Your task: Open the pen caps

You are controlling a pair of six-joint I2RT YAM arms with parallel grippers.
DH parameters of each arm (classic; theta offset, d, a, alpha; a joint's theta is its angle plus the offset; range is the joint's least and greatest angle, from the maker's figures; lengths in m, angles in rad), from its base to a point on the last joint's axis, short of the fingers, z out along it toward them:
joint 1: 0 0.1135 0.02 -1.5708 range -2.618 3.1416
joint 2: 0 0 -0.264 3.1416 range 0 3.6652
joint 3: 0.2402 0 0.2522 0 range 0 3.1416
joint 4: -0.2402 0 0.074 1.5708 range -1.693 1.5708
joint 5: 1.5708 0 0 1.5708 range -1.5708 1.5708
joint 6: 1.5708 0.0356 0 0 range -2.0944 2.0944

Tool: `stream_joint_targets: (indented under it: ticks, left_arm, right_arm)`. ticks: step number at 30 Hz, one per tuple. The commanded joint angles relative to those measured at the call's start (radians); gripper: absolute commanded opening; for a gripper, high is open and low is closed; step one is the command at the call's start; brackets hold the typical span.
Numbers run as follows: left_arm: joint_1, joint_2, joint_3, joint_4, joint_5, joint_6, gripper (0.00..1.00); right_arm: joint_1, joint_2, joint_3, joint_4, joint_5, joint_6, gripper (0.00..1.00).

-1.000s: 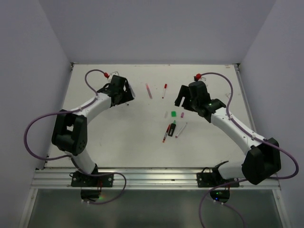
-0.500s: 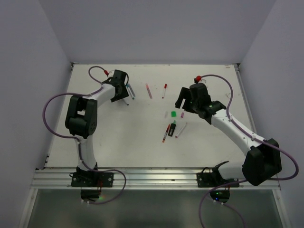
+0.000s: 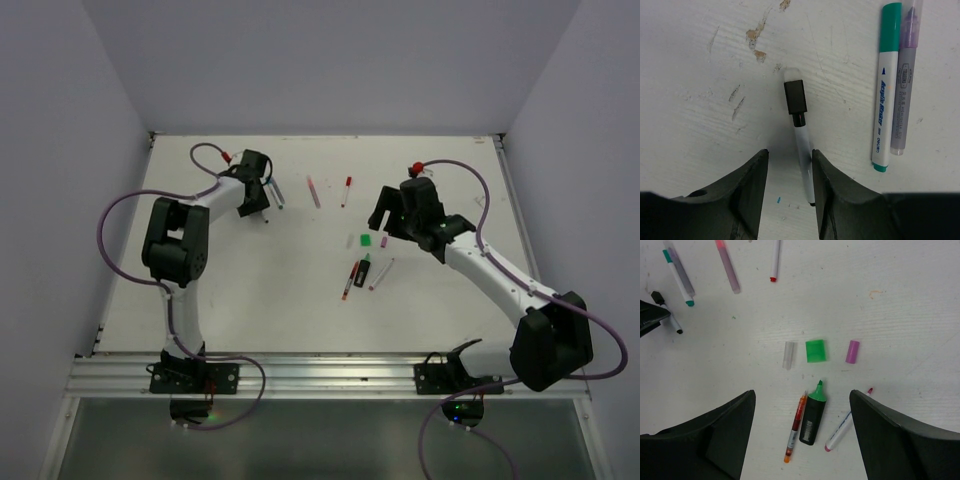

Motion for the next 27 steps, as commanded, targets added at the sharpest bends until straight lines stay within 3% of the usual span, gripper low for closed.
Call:
stream_joint_targets:
  ticks: [1,12,19,27]
  left_arm:
    - [0.008,0.019,0.000,-0.005,-0.011,-0.015,0.43]
    - [0.008,-0.003,-0.075,-0.016,-0.015,0.030,0.32]
    - [0.008,-0.105,-0.199,0.010,0.012,0.068,0.00]
    - [0.007,-0.320,-0.377,0.114,0.167,0.191,0.00]
  right_arm:
    - [-0.003,-0.041,-0.021,0.039,-0.011,-0.006,0.80]
    - [-0.003,-0.058,-0.053,0.054,-0.030,0.016,0.80]
    - [-0.003,-0.049,-0.064,0.089,-0.080,0.039,0.79]
    - [0.003,0.021,-0.021,0.191,-0.186,0.072,0.78]
